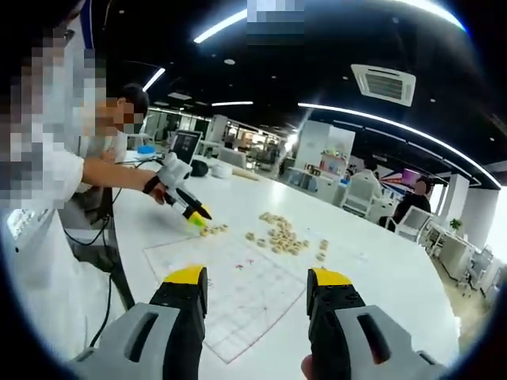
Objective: Pick up the chess pieces one by one and place each piece onto its starting position on the chessboard, setting the pieces on their correct points until all the chess pieces are arranged in the starting layout
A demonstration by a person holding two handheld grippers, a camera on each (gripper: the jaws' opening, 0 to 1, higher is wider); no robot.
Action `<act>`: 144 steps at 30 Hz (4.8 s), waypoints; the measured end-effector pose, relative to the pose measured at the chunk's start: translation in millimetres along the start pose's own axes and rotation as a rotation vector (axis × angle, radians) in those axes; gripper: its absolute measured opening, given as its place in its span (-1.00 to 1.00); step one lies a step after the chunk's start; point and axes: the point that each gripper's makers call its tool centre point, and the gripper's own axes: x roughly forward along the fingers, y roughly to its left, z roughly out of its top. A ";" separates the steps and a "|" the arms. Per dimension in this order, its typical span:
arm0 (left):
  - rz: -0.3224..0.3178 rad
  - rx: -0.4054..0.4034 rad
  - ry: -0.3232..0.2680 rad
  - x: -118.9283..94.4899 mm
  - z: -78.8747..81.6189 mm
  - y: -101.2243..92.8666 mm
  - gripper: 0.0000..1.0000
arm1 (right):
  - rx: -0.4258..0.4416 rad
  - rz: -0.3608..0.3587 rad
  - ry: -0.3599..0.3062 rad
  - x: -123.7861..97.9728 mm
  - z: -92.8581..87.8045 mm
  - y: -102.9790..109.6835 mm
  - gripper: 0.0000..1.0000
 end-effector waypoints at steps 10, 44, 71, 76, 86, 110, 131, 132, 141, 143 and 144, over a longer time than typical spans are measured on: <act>0.034 0.030 -0.080 8.9 48.9 23.6 -0.36 | 0.002 -0.012 -0.008 -1.8 1.5 -1.1 0.02; 0.072 0.067 -0.033 170.4 73.3 54.4 -0.40 | 0.006 -0.036 -0.011 -4.9 -1.1 -7.5 0.01; 0.063 0.064 -0.036 122.7 62.6 49.4 -0.63 | -0.007 -0.022 -0.006 -1.2 -1.6 2.6 0.00; 0.022 0.114 -0.031 92.4 53.1 34.6 -0.63 | -0.010 -0.020 -0.007 -1.3 -0.4 3.0 0.00; -0.062 0.150 -0.044 34.5 39.3 -7.7 -0.63 | -0.014 -0.013 -0.001 1.2 -0.4 3.9 0.00; -0.111 0.204 0.019 -23.2 -25.7 -39.0 -0.62 | -0.026 0.001 0.007 4.5 0.3 6.7 0.00; -0.127 0.142 0.037 -11.9 -37.1 -41.6 -0.40 | -0.029 0.007 0.014 5.6 -0.9 4.5 0.00; -0.127 0.141 0.035 -13.6 -35.6 -42.0 -0.38 | -0.029 0.007 0.013 5.3 -0.6 4.5 0.00; -0.112 0.191 -0.002 -18.2 -1.6 -42.9 -0.08 | -0.035 0.014 0.013 7.0 0.2 8.4 0.00; -0.105 0.201 -0.016 -11.5 10.6 -42.2 -0.11 | -0.037 0.017 0.012 6.9 0.4 9.4 0.01; -0.107 0.202 -0.021 -7.5 15.3 -42.0 -0.12 | -0.039 0.019 0.013 6.6 0.4 9.9 0.01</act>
